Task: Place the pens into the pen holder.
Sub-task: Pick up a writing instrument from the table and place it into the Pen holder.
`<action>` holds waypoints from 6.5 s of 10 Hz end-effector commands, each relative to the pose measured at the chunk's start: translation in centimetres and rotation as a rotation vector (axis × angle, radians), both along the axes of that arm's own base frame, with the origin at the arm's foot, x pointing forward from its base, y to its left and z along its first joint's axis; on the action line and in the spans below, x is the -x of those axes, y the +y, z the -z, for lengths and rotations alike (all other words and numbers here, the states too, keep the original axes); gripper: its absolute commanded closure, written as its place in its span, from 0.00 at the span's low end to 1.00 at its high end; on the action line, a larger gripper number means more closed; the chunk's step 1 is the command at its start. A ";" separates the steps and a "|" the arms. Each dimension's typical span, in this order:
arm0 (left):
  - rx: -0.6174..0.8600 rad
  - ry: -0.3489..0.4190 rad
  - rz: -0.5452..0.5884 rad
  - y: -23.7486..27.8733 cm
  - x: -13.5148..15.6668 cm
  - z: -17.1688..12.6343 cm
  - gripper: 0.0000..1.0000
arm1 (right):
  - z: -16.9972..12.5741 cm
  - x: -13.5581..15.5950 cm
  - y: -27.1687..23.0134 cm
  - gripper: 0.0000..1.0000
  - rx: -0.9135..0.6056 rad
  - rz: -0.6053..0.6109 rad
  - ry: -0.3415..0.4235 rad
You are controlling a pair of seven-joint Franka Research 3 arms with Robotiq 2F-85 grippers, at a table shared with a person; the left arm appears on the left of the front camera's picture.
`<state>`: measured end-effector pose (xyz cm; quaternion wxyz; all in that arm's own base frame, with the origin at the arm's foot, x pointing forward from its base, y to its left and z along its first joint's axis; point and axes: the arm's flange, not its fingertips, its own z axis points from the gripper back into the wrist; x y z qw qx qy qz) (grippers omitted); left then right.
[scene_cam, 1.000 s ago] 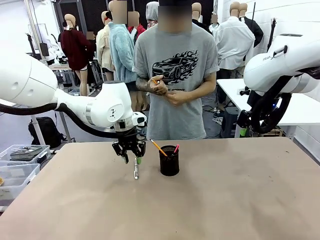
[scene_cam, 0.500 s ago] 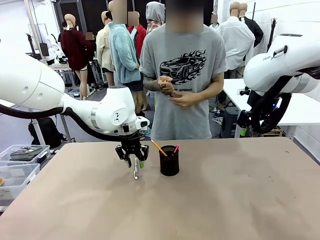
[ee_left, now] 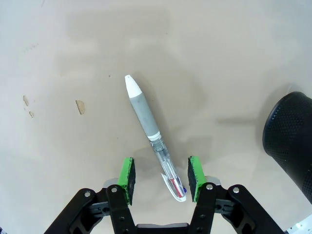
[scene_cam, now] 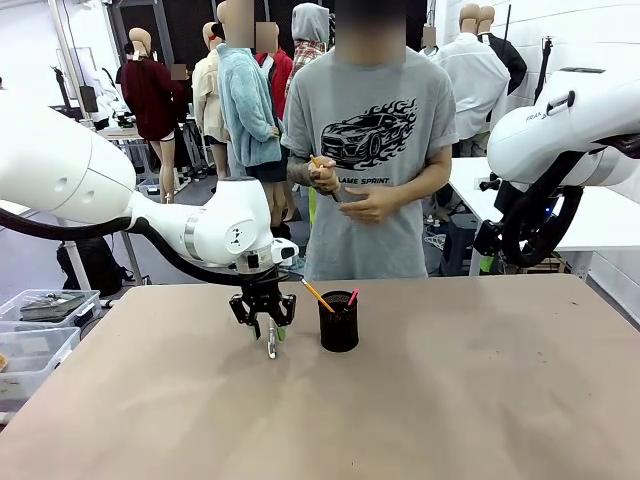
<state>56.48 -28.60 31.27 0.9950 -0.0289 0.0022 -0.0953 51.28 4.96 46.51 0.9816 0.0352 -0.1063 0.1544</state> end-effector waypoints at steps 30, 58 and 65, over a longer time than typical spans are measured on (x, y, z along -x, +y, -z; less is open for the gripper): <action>0.788 -1.092 0.674 23.2 12.8 -11.5 1.00 | 0.1 -0.1 -0.1 0.00 0.001 -0.008 -0.010; 0.788 -0.921 0.692 -2.7 3.9 -1.6 1.00 | 0.1 -0.1 -0.1 0.00 0.001 -0.008 -0.010; 0.787 -0.928 0.707 -3.4 4.0 -1.6 0.48 | 0.1 -0.1 -0.1 0.00 0.001 -0.008 -0.010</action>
